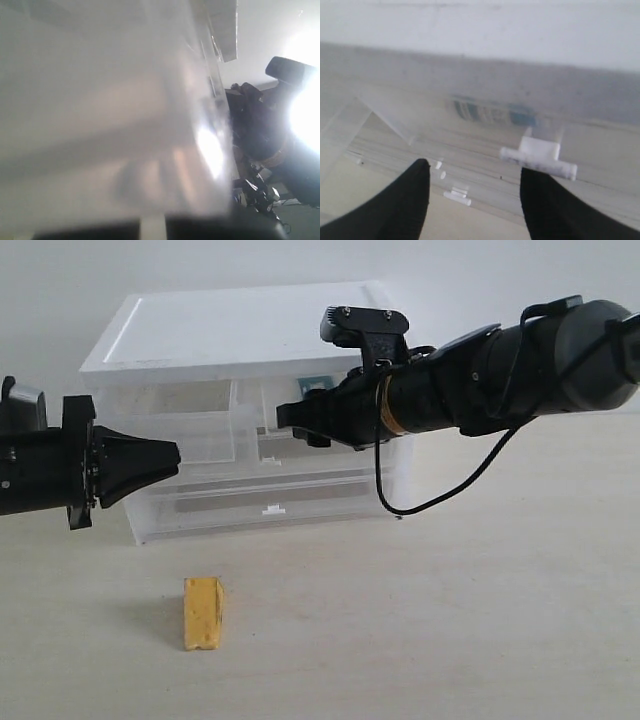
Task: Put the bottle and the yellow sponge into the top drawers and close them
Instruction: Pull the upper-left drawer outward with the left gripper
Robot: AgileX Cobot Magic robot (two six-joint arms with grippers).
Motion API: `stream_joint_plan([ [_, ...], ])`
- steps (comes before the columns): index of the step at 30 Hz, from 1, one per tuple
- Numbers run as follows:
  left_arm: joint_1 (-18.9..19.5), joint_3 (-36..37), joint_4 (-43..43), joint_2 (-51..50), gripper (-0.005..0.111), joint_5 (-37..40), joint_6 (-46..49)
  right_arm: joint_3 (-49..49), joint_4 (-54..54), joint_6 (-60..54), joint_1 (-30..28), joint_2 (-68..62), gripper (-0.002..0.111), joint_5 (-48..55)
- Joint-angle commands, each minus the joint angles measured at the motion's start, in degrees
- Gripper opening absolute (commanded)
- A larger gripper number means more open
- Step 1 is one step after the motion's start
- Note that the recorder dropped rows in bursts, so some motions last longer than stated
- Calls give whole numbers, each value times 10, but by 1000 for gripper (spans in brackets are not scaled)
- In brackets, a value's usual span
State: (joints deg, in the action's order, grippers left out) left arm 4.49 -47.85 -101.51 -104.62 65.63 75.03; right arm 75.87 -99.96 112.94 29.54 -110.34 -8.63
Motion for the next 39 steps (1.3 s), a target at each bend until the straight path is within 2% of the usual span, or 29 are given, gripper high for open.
stream_joint_plan([
  [1,-1,11,26,21,4,43,19,3,6,10,-9,-2,51,44],
  [4,-1,11,24,21,4,43,21,3,20,11,-9,-2,51,32],
  [8,-1,9,19,21,4,43,30,3,94,8,-9,-2,51,-13],
  [15,-1,8,16,21,4,43,45,29,165,2,-9,-2,51,-16],
  [29,-1,-7,16,21,4,43,49,46,291,-17,-10,-2,51,39],
  [34,-1,-12,28,21,4,43,45,61,300,-20,-10,-3,51,41],
  [39,-1,17,24,23,4,43,65,61,302,-35,-10,-3,51,42],
])
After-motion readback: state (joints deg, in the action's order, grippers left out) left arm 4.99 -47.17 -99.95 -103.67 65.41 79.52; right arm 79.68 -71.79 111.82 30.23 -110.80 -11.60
